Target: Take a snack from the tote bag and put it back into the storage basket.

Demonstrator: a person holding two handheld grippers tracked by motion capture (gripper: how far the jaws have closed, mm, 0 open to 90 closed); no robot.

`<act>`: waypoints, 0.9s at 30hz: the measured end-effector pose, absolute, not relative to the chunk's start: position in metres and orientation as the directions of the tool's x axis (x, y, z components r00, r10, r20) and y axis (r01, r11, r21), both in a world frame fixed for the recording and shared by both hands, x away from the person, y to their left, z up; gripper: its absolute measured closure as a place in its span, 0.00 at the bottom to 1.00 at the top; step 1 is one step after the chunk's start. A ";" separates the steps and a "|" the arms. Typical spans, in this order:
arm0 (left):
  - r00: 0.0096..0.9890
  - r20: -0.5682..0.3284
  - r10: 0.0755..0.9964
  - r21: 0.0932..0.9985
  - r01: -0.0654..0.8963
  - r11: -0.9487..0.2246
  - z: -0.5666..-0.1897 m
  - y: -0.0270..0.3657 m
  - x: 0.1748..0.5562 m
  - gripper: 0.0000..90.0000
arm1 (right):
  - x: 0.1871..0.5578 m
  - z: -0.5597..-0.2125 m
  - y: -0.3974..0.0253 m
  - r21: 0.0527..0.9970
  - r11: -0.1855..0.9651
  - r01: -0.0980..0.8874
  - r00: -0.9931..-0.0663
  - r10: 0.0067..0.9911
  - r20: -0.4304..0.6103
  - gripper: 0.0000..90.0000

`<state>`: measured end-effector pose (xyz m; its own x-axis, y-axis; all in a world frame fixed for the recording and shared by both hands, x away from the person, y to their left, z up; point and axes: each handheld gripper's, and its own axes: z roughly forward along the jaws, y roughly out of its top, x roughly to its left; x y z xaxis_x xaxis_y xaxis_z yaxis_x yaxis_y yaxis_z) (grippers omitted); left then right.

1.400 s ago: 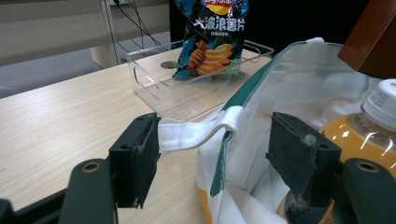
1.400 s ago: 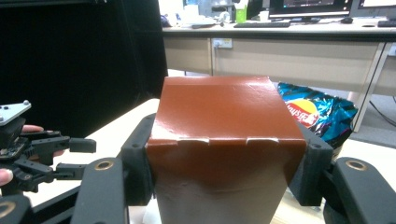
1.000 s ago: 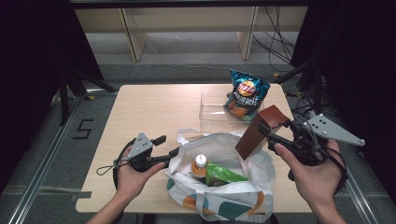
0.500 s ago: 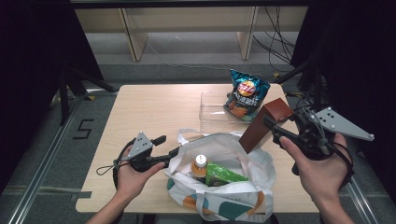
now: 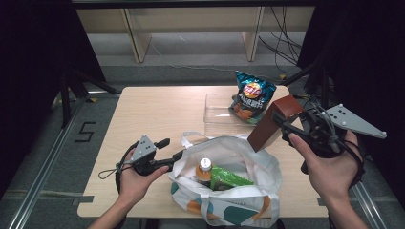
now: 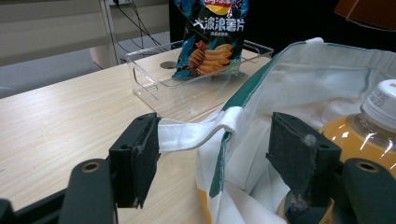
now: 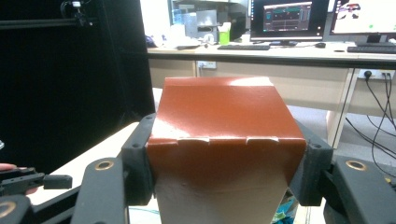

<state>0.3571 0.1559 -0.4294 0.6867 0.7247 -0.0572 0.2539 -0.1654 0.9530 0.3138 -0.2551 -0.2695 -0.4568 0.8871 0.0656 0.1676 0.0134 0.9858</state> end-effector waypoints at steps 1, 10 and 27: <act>0.687 -0.058 0.724 0.953 0.254 -0.165 -0.429 0.156 0.357 0.37 | 0.314 -0.269 -0.256 0.987 0.014 0.162 -0.455 0.888 0.062 0.44; 0.688 -0.057 0.724 0.953 0.253 -0.165 -0.429 0.156 0.357 0.37 | 0.321 -0.265 -0.258 0.989 0.015 0.150 -0.425 0.904 0.051 0.44; 0.688 -0.058 0.723 0.953 0.253 -0.165 -0.430 0.156 0.357 0.37 | 0.341 -0.269 -0.258 0.989 0.018 0.146 -0.375 0.926 0.038 0.44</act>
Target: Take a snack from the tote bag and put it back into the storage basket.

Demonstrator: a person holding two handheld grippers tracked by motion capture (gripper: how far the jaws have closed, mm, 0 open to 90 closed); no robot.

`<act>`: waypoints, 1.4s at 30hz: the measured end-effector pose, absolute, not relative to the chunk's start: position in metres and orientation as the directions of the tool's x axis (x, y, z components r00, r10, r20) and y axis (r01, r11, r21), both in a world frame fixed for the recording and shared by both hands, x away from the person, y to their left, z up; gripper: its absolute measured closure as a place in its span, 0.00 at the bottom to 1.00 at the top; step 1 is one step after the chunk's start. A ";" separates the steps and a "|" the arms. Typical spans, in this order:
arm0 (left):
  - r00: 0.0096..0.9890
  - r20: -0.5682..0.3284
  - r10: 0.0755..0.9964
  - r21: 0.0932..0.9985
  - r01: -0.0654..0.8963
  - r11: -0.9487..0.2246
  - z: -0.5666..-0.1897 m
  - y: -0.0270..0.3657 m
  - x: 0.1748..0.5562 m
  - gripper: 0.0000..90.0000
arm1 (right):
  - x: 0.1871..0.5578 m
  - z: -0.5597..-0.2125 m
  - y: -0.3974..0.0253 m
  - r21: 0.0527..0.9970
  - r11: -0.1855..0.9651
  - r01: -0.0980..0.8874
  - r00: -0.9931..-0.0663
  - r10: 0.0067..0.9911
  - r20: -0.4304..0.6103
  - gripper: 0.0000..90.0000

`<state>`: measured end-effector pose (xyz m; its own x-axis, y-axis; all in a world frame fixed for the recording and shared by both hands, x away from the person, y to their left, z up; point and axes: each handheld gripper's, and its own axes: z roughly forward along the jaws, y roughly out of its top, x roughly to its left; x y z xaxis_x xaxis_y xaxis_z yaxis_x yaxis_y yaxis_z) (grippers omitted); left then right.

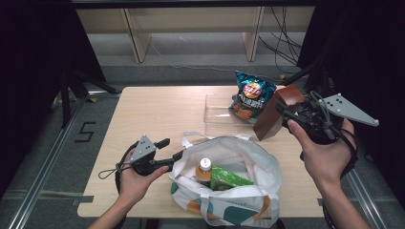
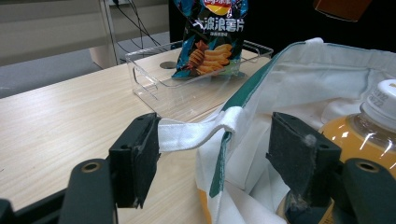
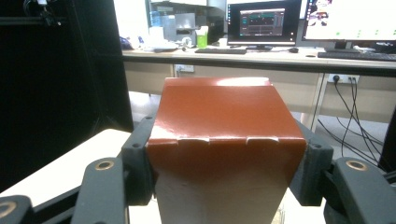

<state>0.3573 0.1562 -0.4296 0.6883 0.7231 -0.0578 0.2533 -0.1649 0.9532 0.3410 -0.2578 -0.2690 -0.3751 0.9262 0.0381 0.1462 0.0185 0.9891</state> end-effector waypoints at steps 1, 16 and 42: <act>0.688 -0.058 0.723 0.953 0.253 -0.165 -0.430 0.156 0.357 0.37 | 0.342 -0.270 -0.257 0.987 0.010 0.158 -0.364 0.930 0.049 0.44; 0.692 -0.053 0.720 0.954 0.249 -0.169 -0.430 0.156 0.358 0.37 | 0.366 -0.276 -0.260 0.985 0.023 0.173 -0.328 0.944 0.036 0.44; 0.698 -0.060 0.714 0.955 0.248 -0.161 -0.430 0.156 0.358 0.37 | 0.399 -0.284 -0.258 0.981 0.018 0.193 -0.260 0.965 0.034 0.44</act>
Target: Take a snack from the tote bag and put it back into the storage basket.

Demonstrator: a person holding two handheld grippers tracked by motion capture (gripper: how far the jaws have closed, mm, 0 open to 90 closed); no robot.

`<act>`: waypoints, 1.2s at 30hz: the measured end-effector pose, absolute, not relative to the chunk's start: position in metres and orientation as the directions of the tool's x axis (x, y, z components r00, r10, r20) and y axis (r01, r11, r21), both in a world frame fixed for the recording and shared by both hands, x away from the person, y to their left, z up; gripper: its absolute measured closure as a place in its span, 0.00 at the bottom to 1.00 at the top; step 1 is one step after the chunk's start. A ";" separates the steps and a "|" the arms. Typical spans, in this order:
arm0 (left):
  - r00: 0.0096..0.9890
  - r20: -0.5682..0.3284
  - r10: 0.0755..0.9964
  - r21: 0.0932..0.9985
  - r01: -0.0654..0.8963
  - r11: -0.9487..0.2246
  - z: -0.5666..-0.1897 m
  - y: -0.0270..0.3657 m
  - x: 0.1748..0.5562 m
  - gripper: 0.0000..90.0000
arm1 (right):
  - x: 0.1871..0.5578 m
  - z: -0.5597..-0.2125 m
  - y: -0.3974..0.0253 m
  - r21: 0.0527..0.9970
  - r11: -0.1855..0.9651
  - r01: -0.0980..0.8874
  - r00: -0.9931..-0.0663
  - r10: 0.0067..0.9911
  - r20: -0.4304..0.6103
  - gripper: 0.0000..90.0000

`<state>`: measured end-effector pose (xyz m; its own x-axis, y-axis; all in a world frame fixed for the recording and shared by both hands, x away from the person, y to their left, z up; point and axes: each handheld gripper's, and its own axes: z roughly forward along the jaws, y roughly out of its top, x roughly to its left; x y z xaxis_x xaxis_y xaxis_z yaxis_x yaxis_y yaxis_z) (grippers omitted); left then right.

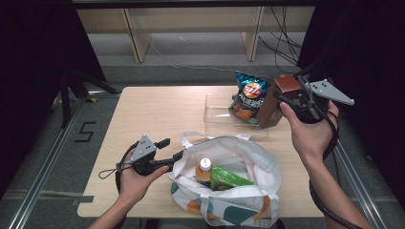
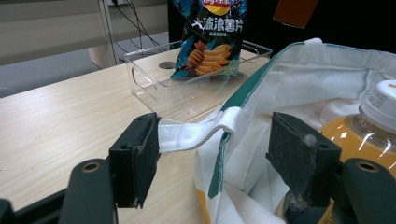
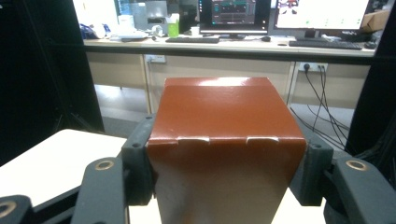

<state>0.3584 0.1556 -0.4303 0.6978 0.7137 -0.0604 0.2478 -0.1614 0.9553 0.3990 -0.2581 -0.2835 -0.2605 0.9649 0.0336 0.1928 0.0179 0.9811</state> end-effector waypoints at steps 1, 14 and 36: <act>0.697 -0.060 0.714 0.955 0.248 -0.162 -0.430 0.156 0.358 0.37 | 0.401 -0.284 -0.259 0.982 0.024 0.187 -0.261 0.965 0.026 0.44; 0.697 -0.056 0.715 0.953 0.250 -0.169 -0.430 0.155 0.358 0.37 | 0.415 -0.291 -0.259 0.977 0.013 0.214 -0.237 0.971 0.039 0.44; 0.701 -0.063 0.710 0.956 0.247 -0.159 -0.431 0.155 0.359 0.37 | 0.434 -0.299 -0.256 0.976 0.009 0.219 -0.215 0.976 0.040 0.44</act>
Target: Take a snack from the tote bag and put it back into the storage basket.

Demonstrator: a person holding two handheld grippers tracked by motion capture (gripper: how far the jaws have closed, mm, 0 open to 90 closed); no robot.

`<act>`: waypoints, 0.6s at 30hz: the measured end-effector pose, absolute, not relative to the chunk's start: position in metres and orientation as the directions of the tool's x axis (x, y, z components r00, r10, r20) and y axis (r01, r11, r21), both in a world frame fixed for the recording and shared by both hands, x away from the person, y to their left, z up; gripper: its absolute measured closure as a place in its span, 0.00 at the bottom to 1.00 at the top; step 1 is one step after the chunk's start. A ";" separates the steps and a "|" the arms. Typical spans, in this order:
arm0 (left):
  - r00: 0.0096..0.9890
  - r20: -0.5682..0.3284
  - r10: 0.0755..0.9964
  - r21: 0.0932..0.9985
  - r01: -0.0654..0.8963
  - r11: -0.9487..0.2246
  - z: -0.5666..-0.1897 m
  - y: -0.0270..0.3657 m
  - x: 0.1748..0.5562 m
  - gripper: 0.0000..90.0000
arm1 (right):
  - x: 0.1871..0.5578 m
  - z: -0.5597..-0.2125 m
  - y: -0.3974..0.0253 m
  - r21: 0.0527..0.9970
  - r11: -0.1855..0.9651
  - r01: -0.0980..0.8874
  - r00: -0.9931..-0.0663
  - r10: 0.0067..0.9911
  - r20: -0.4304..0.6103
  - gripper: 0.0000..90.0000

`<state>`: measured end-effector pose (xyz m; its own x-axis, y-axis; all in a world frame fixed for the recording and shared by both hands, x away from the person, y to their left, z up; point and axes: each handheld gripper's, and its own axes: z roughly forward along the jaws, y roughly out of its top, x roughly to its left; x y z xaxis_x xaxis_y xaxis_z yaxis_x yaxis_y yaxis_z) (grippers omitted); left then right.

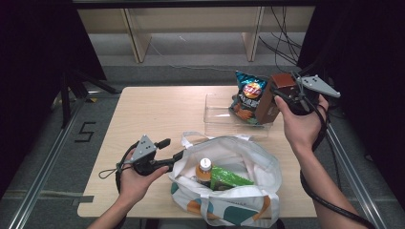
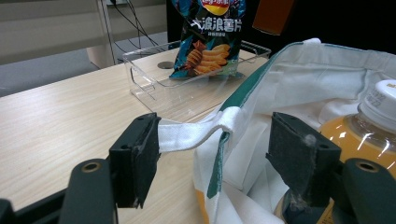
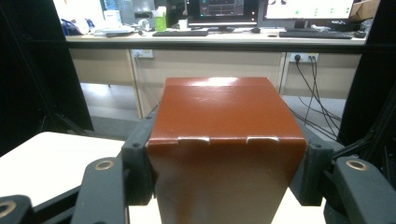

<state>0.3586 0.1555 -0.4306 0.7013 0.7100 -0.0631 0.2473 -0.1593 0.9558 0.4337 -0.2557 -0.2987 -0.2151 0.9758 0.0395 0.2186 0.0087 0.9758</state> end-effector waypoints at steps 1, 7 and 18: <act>0.702 -0.063 0.710 0.956 0.247 -0.159 -0.431 0.155 0.359 0.37 | 0.435 -0.299 -0.256 0.976 0.020 0.215 -0.219 0.975 0.028 0.44; 0.701 -0.059 0.711 0.955 0.247 -0.165 -0.430 0.155 0.358 0.37 | 0.440 -0.303 -0.253 0.977 0.010 0.214 -0.195 0.980 0.032 0.44; 0.699 -0.057 0.713 0.954 0.250 -0.169 -0.430 0.155 0.358 0.37 | 0.449 -0.310 -0.251 0.973 0.003 0.229 -0.159 0.987 0.035 0.44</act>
<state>0.3580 0.1552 -0.4304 0.6989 0.7130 -0.0566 0.2495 -0.1688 0.9535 0.4493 -0.2507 -0.3105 -0.1587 0.9867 0.0347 0.2292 0.0027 0.9734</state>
